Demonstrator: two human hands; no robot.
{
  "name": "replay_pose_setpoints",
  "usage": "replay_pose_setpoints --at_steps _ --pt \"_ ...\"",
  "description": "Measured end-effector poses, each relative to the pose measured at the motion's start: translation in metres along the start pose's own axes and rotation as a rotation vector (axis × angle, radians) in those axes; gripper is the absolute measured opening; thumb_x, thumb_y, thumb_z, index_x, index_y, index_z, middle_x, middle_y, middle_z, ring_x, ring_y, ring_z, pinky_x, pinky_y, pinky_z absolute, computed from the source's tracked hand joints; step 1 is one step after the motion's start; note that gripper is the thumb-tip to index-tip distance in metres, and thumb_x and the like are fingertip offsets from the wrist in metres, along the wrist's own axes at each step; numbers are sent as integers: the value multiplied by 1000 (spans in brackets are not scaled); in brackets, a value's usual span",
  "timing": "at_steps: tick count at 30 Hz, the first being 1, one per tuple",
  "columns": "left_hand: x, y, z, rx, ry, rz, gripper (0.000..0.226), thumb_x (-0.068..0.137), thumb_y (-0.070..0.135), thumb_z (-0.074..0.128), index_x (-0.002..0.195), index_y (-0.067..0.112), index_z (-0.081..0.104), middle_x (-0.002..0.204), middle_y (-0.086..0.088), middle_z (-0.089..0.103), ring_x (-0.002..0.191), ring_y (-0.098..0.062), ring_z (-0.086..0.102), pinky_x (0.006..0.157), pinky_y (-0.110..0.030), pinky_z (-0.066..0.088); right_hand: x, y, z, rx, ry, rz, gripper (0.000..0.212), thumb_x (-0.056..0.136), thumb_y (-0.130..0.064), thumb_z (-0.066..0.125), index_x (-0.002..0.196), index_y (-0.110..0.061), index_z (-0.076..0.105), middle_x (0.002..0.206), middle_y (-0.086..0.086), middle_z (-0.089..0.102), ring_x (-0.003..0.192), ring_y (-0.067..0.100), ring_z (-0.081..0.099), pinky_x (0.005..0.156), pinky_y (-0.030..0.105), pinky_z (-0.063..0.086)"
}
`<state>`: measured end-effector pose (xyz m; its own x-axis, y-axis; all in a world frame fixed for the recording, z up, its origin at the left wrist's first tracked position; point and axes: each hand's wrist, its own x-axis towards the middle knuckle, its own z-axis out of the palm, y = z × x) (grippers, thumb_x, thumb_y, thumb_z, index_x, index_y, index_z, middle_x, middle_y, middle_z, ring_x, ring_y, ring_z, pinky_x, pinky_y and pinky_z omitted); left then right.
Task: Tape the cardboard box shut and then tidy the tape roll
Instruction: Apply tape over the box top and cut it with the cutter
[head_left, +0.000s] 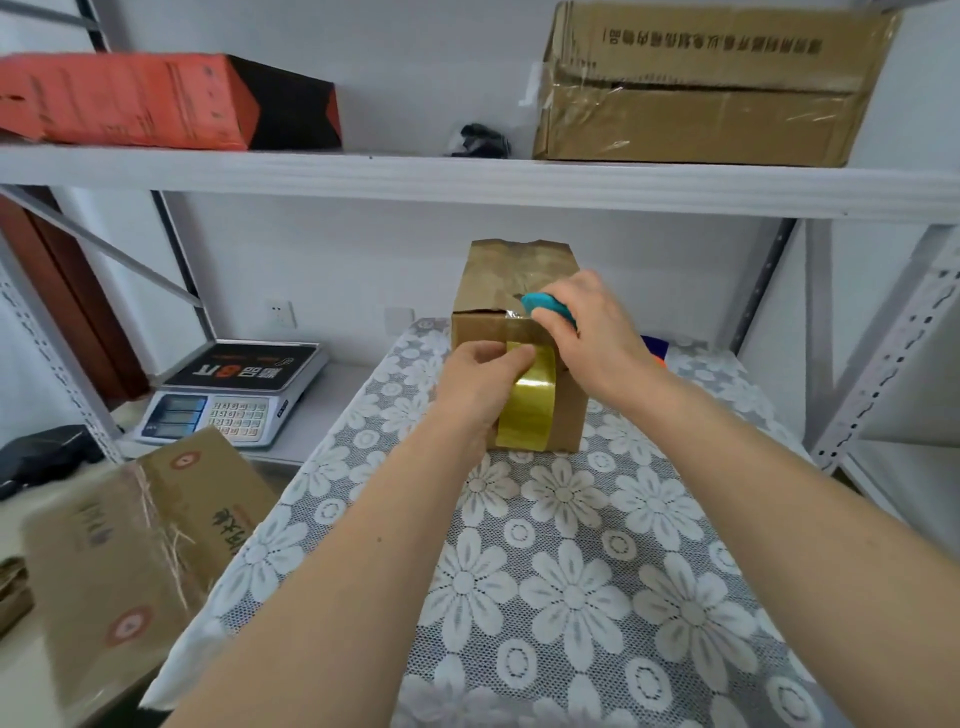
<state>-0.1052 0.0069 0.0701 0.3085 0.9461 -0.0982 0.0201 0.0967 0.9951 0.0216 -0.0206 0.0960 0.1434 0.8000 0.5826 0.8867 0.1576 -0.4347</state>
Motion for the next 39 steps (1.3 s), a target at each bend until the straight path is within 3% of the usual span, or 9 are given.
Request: replay_pose_setpoints --at_steps 4,6,8,12,17,22,26,31,39 --pt "0 7 4 26 43 13 41 75 40 71 107 14 65 103 -7 70 96 -25 66 88 -45 55 -3 2 2 -21 -23 -75 20 97 -19 47 110 -10 59 99 3 58 90 13 46 75 25 32" --pt "3 8 4 37 31 33 17 85 32 66 80 15 67 73 0 72 72 -16 67 72 -29 59 -3 4 2 -23 -44 -56 20 97 -21 46 109 -12 58 99 5 61 91 16 48 75 27 34" --pt "1 10 2 36 -7 29 24 90 25 62 67 17 64 47 5 66 49 -9 62 50 -18 52 -3 3 1 7 -48 -38 19 97 -21 45 108 -12 58 97 5 63 93 19 51 78 31 38" --pt "1 13 -4 18 -35 15 20 89 21 61 74 12 70 48 0 67 51 -14 63 59 -24 54 -4 1 0 53 -50 -27 18 98 -19 45 108 -13 58 94 0 65 93 18 54 77 29 38" --pt "-3 21 -3 54 -22 14 12 85 16 62 76 10 68 39 3 61 33 -3 55 36 -11 40 -5 1 1 74 -46 -7 18 98 -20 44 109 -15 57 93 -2 64 91 17 53 74 27 35" --pt "0 13 5 71 22 -18 13 86 19 61 79 13 69 50 2 68 45 -5 62 47 -16 48 -4 3 2 32 -58 -11 18 97 -24 45 109 -16 56 98 6 64 92 20 54 74 28 38" --pt "-1 7 10 36 95 -63 41 69 38 69 104 17 67 100 -7 71 93 -25 67 81 -38 56 -7 1 -1 -34 -65 -53 15 96 -22 48 108 -14 52 99 6 59 87 19 53 72 28 38" --pt "8 0 14 -139 53 -200 74 47 48 71 113 15 64 102 -11 72 92 -31 69 85 -48 56 -12 1 -3 -119 -67 -80 18 92 -20 55 108 -14 60 97 3 49 84 17 50 74 26 35" --pt "9 6 17 -168 67 -243 45 73 44 64 108 14 66 101 -12 72 91 -31 69 86 -48 56 -12 -5 -1 -199 -4 -98 24 91 -18 58 113 -14 66 99 2 64 91 11 45 76 24 34"
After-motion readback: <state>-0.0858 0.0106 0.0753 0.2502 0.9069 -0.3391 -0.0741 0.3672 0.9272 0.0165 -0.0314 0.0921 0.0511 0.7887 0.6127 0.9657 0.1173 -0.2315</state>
